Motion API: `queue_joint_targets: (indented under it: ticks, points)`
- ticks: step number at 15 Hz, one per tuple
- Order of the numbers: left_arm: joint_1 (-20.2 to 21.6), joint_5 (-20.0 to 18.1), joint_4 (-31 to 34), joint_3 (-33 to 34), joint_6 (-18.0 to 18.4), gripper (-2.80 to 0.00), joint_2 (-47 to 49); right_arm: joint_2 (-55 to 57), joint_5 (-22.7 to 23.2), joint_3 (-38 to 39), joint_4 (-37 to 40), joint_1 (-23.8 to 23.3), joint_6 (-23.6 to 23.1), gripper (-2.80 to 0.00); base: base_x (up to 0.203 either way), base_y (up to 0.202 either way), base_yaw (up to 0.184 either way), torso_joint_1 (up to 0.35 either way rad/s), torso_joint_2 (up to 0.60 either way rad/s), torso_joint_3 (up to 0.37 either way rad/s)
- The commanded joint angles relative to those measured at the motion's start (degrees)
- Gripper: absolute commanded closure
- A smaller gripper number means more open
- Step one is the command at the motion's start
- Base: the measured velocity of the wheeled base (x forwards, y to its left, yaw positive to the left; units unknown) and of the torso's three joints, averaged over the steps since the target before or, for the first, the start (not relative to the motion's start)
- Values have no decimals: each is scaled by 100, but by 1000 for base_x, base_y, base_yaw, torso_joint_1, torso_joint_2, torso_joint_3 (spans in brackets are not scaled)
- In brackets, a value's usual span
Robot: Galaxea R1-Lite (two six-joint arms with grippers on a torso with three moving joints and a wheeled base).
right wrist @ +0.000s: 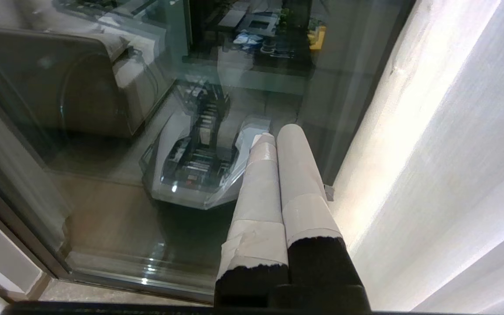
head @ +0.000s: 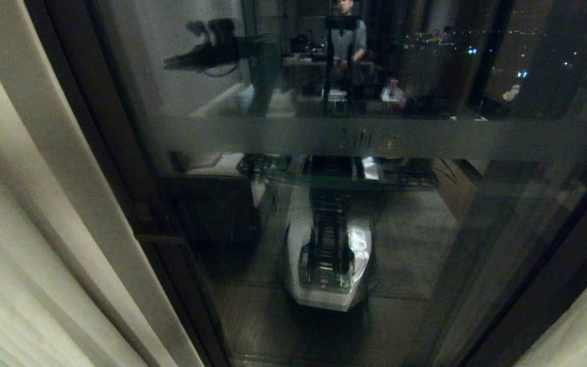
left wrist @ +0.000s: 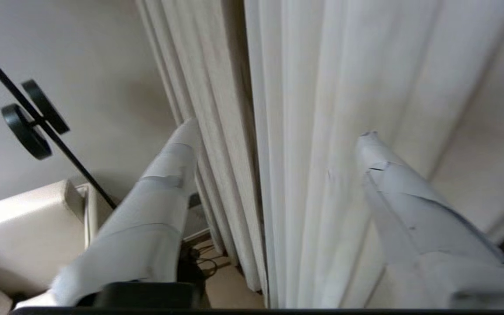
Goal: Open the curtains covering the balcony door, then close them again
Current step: Close the inner curtains on both sides
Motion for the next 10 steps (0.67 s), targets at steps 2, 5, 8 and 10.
queue_joint_targets:
  ticks: [2,5,8,10]
  points:
    - [1105,-1112,-2,-508,-2,-280,765,-2,5,1,4,2,-7,0,0,0,0,0,0,0]
    - [2002,-2419,-117,-939,6,-280,1326,-2,5,1,-5,2,-7,0,0,0,0,0,0,0]
    - [2278,-2872,-763,-1208,20,-280,1905,-2,5,1,-2,2,-4,0,0,0,0,0,0,0]
    - [2334,-3109,-945,-1487,47,-280,2231,-2,-4,1,4,2,-7,0,0,0,0,0,0,0]
